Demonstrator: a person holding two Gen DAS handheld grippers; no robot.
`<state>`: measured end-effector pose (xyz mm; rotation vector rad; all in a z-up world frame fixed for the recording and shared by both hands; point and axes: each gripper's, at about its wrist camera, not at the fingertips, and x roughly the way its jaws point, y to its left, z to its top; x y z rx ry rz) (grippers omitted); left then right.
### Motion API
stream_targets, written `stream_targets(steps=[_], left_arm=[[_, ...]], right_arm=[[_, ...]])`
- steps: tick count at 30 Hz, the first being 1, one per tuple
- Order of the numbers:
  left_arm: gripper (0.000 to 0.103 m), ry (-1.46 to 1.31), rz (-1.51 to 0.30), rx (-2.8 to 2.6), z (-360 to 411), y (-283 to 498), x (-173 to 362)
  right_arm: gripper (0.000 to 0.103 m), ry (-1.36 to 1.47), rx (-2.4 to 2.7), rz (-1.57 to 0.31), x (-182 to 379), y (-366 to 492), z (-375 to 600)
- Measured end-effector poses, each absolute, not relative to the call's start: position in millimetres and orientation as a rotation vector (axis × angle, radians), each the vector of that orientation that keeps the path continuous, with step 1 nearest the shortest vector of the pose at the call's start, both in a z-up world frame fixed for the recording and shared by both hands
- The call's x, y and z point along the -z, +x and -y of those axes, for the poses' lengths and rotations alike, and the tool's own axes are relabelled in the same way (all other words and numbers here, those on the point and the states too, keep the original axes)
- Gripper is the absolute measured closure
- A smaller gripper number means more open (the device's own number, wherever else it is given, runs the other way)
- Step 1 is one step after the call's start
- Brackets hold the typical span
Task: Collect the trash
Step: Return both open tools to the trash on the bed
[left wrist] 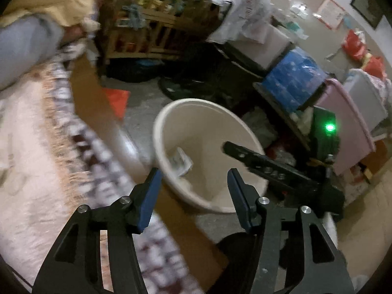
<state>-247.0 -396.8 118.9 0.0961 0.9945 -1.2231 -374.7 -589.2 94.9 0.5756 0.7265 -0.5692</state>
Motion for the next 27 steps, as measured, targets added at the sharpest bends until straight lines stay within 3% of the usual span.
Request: stream_targets(steps=[14,16,20,27], left_arm=[[0.048,0.166,-0.931,0.829,291.3,-208.2,-109.4],[0.048,0.182,-0.909,0.781,277.7,-204.8,-111.4],[0.048,0.206,-0.880,0.704,252.7,-197.9,-115.1],[0.048,0.198,-0.879,0.600,200.9,-182.3,-118.0]], right_arm=[[0.060,0.455,0.407,-0.763,-105.1,-323.1,514.3],[0.058,0.443,0.382,-0.767,-106.7,-314.7,501.7],[0.044,0.405,0.318,-0.782,-108.2,-294.1,471.1],[0.044,0.350,0.176,-0.816,-106.3,-257.0,417.7]])
